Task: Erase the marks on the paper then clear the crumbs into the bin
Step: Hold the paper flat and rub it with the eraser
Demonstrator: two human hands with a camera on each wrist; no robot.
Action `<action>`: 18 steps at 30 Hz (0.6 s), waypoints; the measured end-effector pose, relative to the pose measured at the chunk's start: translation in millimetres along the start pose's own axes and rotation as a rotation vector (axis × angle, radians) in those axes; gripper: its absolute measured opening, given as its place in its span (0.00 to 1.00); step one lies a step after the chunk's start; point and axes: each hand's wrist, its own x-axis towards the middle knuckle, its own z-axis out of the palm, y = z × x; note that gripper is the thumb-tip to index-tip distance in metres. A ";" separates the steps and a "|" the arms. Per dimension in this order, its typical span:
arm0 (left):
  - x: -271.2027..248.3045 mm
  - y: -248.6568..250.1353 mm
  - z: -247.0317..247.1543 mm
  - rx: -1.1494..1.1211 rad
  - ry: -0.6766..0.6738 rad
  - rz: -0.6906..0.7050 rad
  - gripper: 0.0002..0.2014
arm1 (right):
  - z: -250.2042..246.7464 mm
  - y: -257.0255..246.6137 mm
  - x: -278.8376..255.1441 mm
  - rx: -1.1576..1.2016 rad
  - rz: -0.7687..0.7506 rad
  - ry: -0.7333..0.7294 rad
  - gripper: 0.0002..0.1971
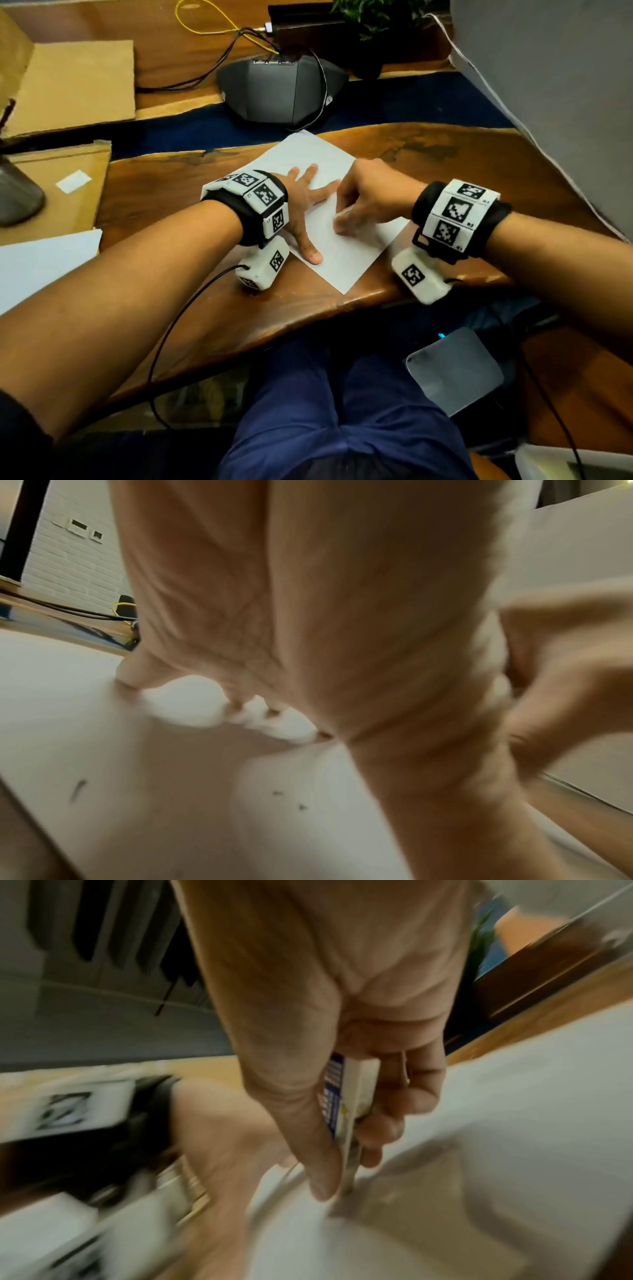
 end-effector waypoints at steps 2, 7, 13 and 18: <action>-1.4 1.8 -0.1 -0.006 0.004 -0.001 0.76 | -14.8 21.9 5.4 -0.001 0.100 0.115 0.07; -0.8 0.0 -12.1 -0.018 -0.022 -0.026 0.66 | -15.3 47.6 1.0 0.074 0.157 0.179 0.07; 2.6 9.6 -18.7 -0.045 0.095 -0.011 0.60 | -18.8 48.7 11.0 0.032 0.160 0.181 0.07; 3.2 7.5 -17.8 -0.155 0.136 0.032 0.58 | -19.2 40.9 15.0 -0.029 0.077 0.119 0.09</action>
